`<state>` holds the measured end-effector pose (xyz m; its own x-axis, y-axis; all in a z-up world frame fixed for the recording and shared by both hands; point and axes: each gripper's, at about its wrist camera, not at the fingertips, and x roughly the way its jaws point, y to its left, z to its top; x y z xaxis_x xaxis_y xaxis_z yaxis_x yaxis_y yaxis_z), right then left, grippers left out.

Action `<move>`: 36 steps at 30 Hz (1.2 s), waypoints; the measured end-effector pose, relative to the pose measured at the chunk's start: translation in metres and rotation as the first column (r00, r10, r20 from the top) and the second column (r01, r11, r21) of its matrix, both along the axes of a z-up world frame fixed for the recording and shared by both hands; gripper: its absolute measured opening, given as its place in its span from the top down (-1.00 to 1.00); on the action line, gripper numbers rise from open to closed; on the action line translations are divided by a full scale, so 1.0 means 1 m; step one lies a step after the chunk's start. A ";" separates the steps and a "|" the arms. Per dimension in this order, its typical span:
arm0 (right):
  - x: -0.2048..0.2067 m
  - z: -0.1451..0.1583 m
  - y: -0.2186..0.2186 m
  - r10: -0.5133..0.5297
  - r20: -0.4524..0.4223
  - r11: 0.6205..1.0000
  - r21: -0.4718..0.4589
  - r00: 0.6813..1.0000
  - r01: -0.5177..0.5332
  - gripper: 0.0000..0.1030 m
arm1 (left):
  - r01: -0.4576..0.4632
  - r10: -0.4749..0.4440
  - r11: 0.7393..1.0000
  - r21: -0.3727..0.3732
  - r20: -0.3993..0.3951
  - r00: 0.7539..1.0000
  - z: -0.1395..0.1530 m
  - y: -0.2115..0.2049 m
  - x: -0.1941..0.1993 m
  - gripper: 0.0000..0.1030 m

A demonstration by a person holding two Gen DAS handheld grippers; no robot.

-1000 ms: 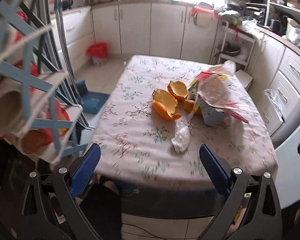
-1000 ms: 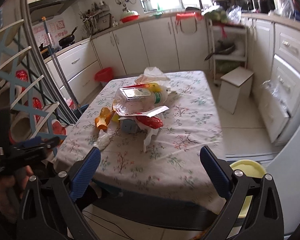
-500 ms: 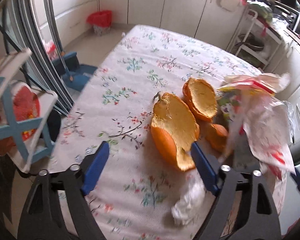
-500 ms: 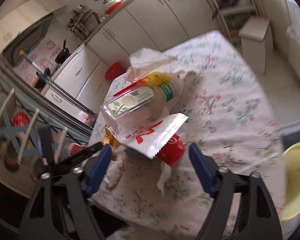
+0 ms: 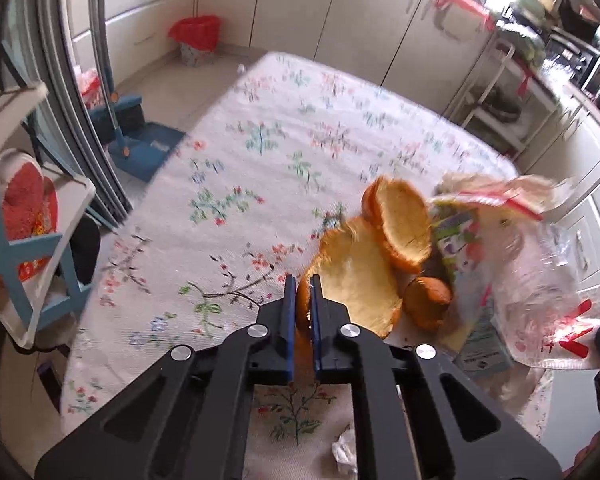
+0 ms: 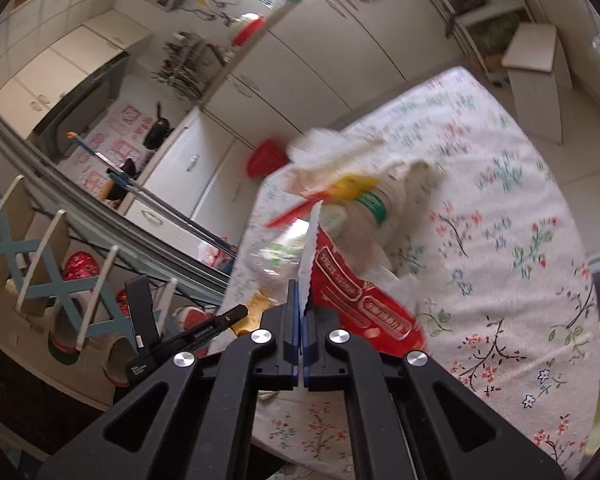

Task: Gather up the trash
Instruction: 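Carry both items to the yellow bucket and open both tools over it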

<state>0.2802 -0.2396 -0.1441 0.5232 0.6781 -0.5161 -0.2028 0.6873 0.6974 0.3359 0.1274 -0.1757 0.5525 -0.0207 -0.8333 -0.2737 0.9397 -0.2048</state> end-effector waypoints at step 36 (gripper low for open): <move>-0.138 0.029 -0.210 -0.347 0.071 0.916 -0.189 0.935 0.354 0.97 | 0.423 -0.407 0.906 -0.022 0.231 0.884 0.106 -0.200 -0.131 0.90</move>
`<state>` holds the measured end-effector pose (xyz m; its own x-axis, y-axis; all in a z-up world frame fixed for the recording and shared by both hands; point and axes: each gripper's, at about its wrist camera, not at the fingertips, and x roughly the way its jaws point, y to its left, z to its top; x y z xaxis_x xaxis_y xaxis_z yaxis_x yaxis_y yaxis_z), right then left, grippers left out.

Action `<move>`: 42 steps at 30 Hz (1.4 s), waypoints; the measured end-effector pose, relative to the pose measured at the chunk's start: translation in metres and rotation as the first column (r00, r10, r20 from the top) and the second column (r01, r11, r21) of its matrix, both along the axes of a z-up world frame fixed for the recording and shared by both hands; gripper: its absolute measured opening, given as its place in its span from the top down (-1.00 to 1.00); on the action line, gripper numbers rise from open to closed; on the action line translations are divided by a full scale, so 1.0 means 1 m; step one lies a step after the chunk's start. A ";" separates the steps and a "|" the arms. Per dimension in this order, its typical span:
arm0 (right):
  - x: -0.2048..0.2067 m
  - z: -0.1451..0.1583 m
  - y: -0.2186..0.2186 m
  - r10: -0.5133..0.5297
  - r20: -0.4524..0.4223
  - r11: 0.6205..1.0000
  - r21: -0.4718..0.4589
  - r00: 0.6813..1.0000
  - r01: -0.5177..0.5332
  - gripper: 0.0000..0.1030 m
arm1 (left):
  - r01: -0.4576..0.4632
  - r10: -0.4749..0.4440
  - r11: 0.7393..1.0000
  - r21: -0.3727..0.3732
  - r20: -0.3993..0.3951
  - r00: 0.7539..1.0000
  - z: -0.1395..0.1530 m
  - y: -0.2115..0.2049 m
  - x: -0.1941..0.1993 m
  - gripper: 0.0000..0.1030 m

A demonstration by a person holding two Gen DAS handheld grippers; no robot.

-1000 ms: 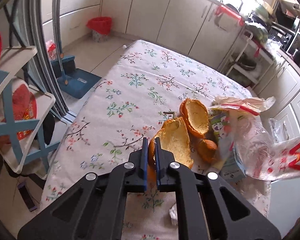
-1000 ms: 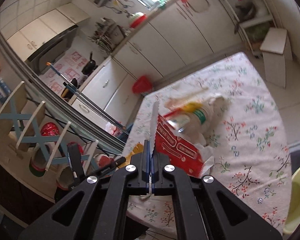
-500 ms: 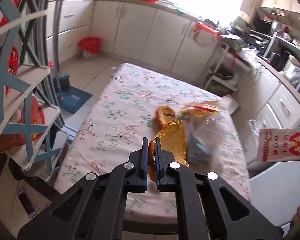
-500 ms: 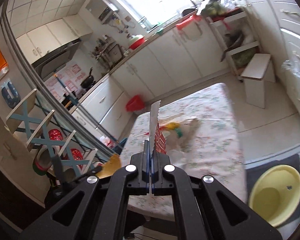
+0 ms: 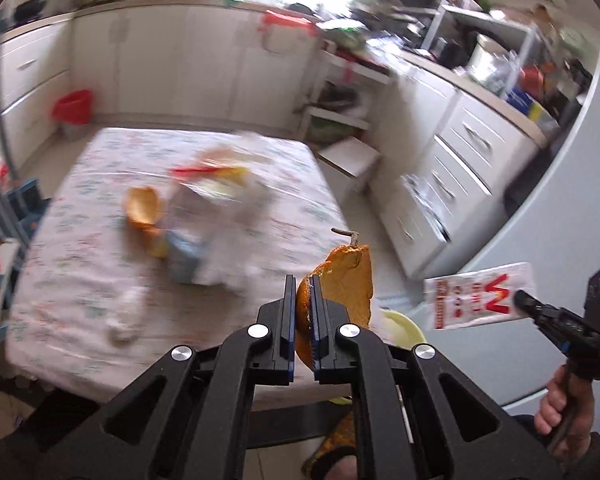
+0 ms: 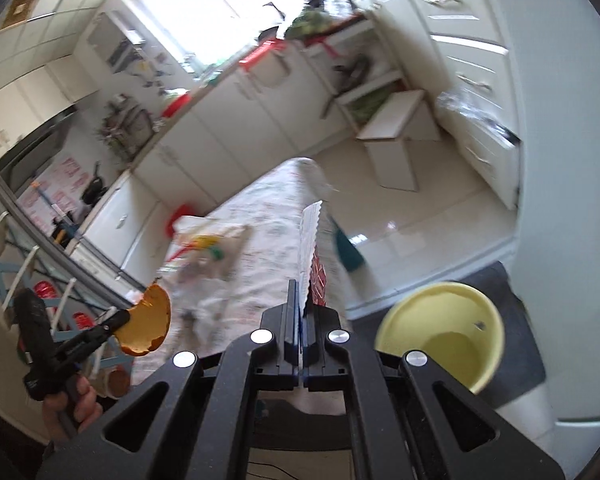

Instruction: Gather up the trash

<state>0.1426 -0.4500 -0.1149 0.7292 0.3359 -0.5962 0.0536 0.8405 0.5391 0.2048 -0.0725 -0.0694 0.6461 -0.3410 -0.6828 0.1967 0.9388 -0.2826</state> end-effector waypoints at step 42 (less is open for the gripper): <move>0.094 -0.034 0.116 0.201 -0.043 0.967 -0.149 0.979 -0.206 -0.26 | -0.225 0.240 0.922 0.316 -0.012 0.971 -0.074 0.118 0.069 -0.34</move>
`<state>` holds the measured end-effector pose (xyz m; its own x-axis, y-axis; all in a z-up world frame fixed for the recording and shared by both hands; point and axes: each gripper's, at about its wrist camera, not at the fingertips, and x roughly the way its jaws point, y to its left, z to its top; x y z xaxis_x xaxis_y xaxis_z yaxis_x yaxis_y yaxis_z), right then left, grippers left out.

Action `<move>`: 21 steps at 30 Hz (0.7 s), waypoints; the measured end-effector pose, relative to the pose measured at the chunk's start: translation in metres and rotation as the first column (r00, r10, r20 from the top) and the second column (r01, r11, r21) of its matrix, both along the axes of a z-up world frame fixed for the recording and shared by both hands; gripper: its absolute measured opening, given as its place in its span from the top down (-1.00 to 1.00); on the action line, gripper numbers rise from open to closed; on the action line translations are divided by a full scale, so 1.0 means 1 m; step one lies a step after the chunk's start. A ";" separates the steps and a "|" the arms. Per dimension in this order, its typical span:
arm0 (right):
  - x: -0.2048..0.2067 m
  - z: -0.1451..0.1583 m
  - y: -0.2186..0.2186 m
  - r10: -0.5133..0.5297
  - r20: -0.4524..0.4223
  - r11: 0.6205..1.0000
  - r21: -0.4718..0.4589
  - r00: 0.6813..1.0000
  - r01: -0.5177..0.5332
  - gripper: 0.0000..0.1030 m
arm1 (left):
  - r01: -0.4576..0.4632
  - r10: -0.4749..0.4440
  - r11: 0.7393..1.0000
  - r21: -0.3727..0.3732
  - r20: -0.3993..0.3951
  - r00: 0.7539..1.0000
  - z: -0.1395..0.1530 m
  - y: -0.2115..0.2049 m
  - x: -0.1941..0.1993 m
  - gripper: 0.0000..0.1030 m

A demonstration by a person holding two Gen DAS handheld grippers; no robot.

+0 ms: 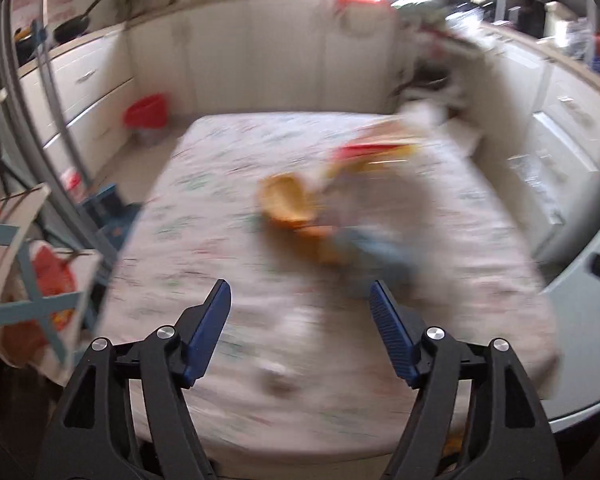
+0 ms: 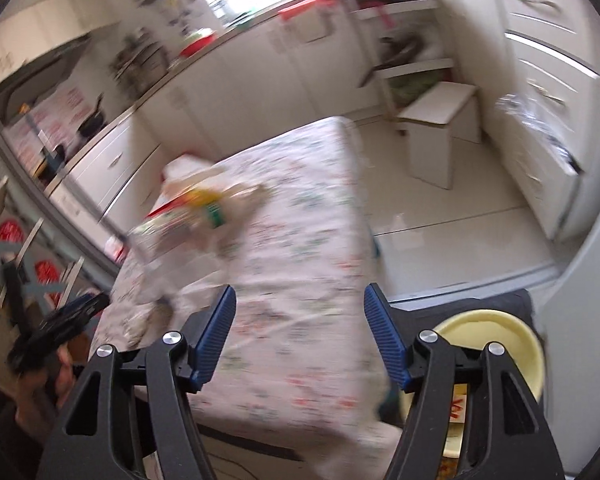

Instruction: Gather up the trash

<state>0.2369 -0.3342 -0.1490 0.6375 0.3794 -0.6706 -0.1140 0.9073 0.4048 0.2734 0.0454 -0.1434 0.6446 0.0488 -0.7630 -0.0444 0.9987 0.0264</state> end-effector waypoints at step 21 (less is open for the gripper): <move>0.055 -0.027 0.093 0.018 -0.069 0.996 -0.089 0.997 -0.024 -0.29 | 0.097 -0.096 0.995 0.002 -0.118 0.988 -0.079 0.036 0.141 -0.87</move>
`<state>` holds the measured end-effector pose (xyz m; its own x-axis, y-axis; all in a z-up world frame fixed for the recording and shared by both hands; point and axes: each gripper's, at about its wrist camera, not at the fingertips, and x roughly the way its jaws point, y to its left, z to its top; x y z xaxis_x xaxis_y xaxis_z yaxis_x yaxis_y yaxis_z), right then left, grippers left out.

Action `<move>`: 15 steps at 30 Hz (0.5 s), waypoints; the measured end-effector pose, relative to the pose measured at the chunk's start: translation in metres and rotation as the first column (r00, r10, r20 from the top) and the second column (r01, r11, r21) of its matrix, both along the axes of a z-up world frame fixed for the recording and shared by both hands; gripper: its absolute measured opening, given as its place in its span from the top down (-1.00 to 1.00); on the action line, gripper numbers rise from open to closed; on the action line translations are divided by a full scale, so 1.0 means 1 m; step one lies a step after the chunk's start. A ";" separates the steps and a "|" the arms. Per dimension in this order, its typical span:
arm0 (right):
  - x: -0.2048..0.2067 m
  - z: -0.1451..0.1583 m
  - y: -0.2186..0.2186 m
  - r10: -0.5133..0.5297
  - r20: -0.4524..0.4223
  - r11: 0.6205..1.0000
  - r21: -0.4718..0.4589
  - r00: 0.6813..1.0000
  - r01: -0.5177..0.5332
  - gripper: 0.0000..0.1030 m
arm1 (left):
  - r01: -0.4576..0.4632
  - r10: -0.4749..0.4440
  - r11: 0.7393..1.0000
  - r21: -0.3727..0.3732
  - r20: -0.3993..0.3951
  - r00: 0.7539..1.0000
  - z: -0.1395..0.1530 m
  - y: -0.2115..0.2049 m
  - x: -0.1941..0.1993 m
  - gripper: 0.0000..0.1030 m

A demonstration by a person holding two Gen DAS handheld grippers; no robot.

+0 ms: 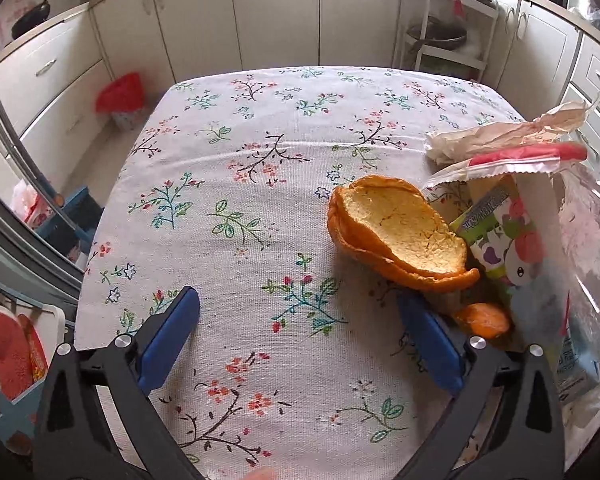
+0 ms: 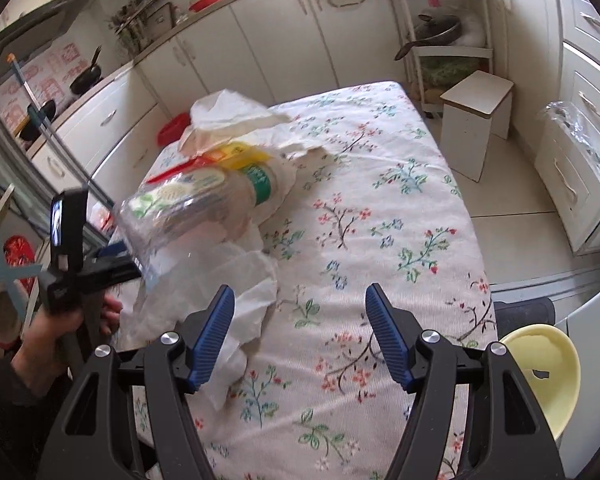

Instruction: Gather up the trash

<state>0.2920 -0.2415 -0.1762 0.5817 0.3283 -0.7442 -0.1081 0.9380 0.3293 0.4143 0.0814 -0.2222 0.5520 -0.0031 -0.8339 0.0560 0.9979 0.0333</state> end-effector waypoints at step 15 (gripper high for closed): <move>-0.001 0.018 -0.025 -0.197 0.164 0.980 0.023 0.967 0.196 -0.40 | 0.000 0.000 1.000 -0.005 0.000 1.000 0.001 0.000 0.000 -0.87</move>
<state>0.2915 -0.2670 -0.1585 0.7498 0.1998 -0.6308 0.0249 0.9441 0.3287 0.4148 0.0817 -0.2213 0.5518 -0.0074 -0.8339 0.0561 0.9980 0.0282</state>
